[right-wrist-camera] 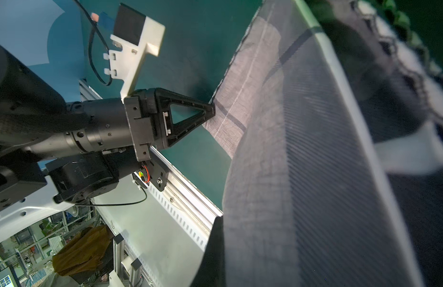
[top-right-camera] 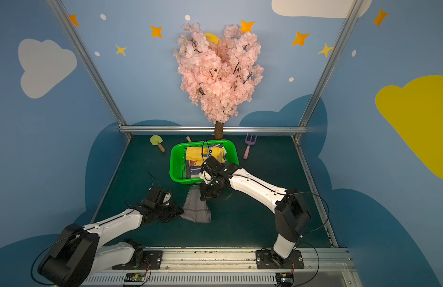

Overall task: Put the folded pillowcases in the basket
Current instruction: Pick up the pillowcase at the center of the board, then place the pillowcase in the basket.

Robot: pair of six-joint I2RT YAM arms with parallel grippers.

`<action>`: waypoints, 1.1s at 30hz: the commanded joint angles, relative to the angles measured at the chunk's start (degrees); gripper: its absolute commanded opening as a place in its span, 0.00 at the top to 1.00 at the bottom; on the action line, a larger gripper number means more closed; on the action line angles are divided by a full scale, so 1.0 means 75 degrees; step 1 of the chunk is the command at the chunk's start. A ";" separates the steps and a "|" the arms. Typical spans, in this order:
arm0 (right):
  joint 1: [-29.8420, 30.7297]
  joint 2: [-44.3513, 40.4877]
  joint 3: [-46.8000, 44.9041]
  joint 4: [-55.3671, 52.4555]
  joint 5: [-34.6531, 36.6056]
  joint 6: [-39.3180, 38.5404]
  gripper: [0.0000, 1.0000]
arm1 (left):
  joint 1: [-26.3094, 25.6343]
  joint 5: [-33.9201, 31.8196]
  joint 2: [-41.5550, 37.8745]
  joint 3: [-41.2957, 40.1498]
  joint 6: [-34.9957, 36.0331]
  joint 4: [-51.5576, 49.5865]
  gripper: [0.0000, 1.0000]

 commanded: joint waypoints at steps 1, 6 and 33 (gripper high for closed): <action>-0.0027 -0.0328 -0.0110 -0.0093 -0.0163 -0.0050 1.00 | -0.0047 -0.0266 -0.0053 0.0010 0.0122 -0.0368 0.97; 0.0012 -0.0517 -0.0156 -0.0188 -0.0120 -0.0107 1.00 | -0.0235 -0.0543 -0.0921 0.0162 0.0084 -0.0874 0.97; -0.0961 -0.0233 0.2987 -0.0228 0.1095 -0.1603 1.00 | -0.0124 -0.1422 -0.1145 0.5014 0.2042 -0.1575 0.97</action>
